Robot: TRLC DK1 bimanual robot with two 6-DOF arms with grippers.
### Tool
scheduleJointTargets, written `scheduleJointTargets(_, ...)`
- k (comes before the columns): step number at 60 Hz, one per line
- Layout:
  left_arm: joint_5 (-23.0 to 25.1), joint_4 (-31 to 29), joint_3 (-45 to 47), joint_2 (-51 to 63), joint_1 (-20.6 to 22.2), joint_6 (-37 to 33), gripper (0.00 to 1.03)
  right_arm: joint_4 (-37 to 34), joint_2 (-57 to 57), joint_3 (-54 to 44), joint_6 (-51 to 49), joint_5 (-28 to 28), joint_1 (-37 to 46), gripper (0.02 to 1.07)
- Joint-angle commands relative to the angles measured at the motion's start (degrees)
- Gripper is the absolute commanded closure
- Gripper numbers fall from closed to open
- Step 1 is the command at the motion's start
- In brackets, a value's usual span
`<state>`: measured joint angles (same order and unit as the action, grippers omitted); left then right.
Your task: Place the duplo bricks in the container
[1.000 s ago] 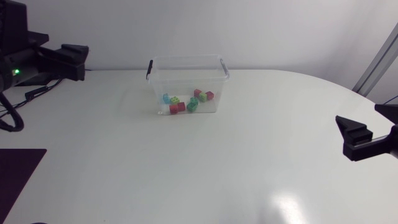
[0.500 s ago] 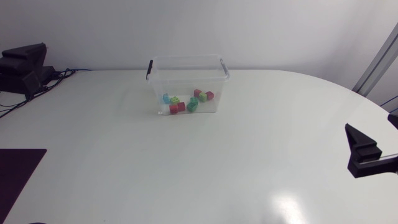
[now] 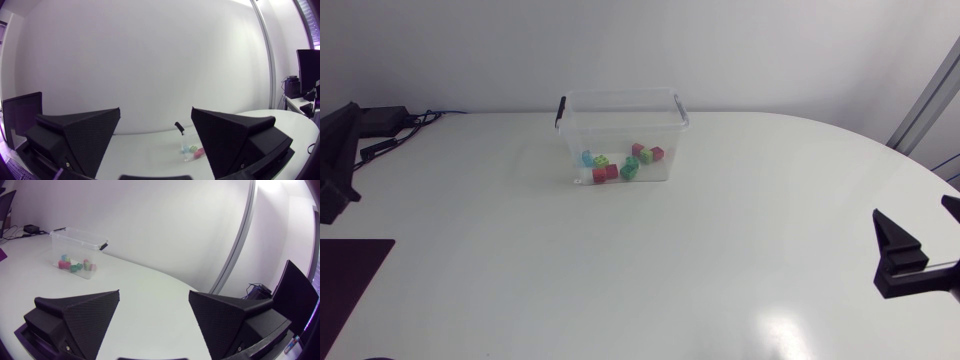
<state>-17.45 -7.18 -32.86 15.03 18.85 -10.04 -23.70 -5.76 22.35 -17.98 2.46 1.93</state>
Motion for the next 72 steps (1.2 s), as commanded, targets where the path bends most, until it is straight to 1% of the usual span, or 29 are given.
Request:
scheduleJointTargets(1,-0.48,0.94,2.10,-1.23,-0.92,1.43,0.04,0.85,0.93,-1.96,1.01,0.53,-0.53,0.07)
scheduleJointTargets(9,-0.34,1.13,4.37,-2.84,-4.65,2.51,0.04,1.97,2.87,-3.24,2.02,0.52,-0.62,0.07)
scheduleJointTargets(18,2.71,2.17,9.26,-4.93,-7.09,3.80,0.04,5.69,3.36,-6.52,4.76,0.01,-0.84,0.07)
scheduleJointTargets(66,17.27,7.12,32.56,-14.90,-18.70,9.96,0.04,23.48,5.73,-22.15,17.81,-2.43,-1.92,0.07)
scheduleJointTargets(72,17.45,7.18,32.86,-15.03,-18.85,10.04,0.04,23.70,5.76,-22.35,17.98,-2.46,-1.93,0.07)
